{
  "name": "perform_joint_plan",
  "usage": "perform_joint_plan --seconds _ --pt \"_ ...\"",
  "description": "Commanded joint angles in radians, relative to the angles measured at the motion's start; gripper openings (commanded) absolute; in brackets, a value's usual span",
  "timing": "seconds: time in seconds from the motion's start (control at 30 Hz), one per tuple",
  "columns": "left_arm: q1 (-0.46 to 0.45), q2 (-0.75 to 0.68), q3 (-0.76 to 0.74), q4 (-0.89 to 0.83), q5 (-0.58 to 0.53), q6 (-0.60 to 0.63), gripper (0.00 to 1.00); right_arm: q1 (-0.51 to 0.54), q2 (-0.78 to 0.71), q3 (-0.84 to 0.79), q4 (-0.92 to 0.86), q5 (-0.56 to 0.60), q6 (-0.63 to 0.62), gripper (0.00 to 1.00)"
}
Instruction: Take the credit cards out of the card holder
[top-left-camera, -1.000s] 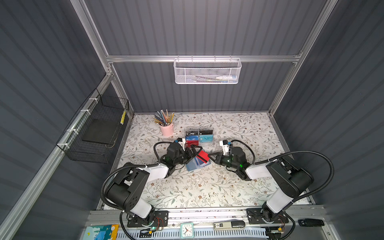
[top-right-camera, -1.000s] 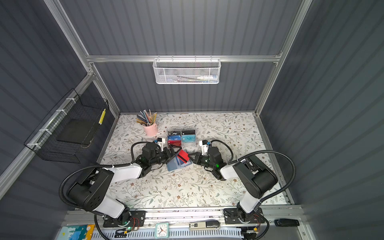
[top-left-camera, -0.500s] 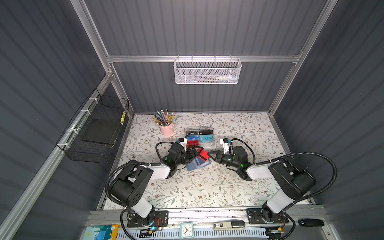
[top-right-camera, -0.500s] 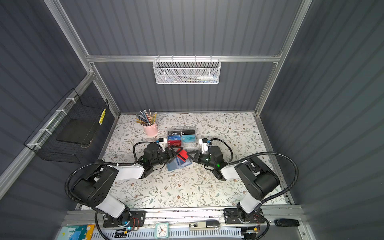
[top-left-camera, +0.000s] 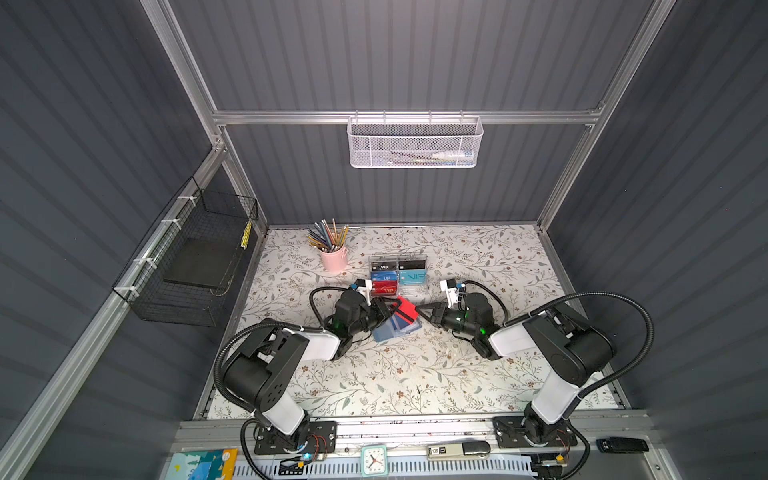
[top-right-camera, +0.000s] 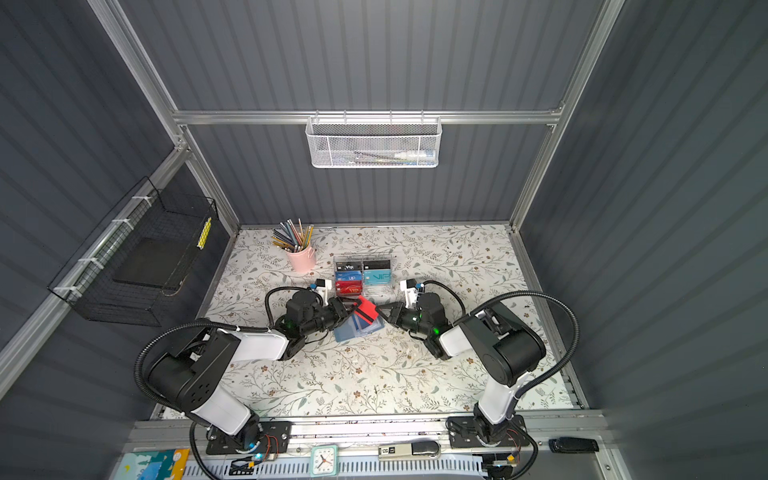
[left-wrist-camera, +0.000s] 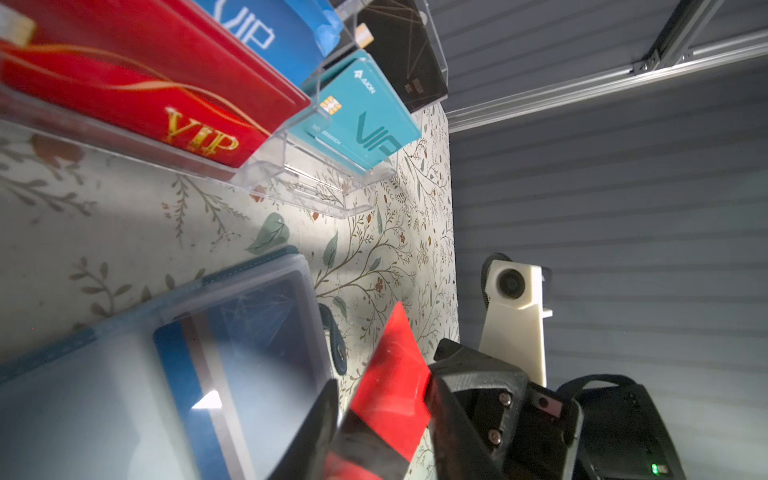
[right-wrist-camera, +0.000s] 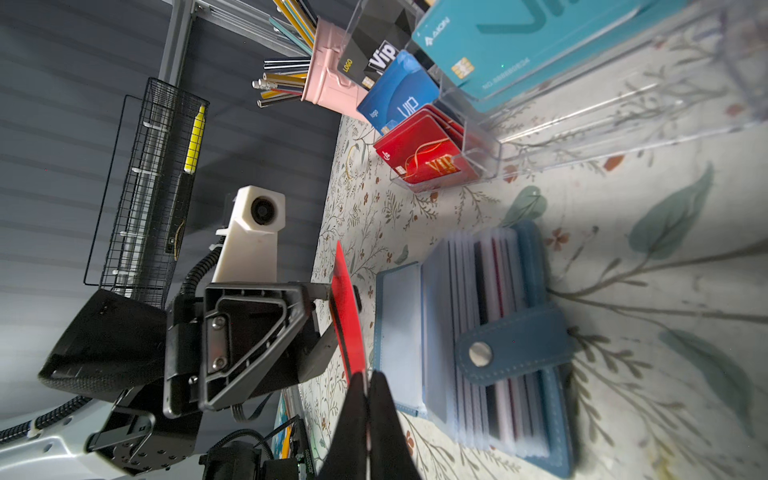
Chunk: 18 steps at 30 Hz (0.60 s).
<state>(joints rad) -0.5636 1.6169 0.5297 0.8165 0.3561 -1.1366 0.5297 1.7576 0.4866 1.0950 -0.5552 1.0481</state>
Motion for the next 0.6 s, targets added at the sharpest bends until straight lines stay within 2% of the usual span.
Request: perform_joint_plan --seconds 0.0,0.2,0.23,0.33,0.4,0.53,0.57 --pt "-0.008 0.005 -0.007 0.030 0.013 0.013 0.28 -0.004 0.023 0.026 0.048 -0.018 0.018 0.00" --pt "-0.009 0.012 -0.008 0.033 0.018 0.011 0.15 -0.008 0.039 0.033 0.052 -0.020 0.016 0.02" --pt "-0.009 0.012 -0.008 0.033 0.017 0.008 0.12 -0.009 0.040 0.033 0.052 -0.021 0.016 0.08" --pt "-0.009 0.012 -0.007 0.032 0.019 0.001 0.06 -0.011 0.036 0.033 0.046 -0.020 0.012 0.14" --pt "-0.009 0.007 -0.003 0.024 0.017 -0.006 0.00 -0.013 0.023 0.029 0.027 -0.017 0.002 0.22" --pt "-0.009 -0.041 0.010 -0.066 -0.019 -0.011 0.00 -0.016 -0.053 0.021 -0.067 -0.001 -0.048 0.30" --pt "-0.009 -0.062 0.013 -0.100 -0.069 -0.011 0.00 -0.016 -0.084 0.019 -0.111 0.006 -0.070 0.36"
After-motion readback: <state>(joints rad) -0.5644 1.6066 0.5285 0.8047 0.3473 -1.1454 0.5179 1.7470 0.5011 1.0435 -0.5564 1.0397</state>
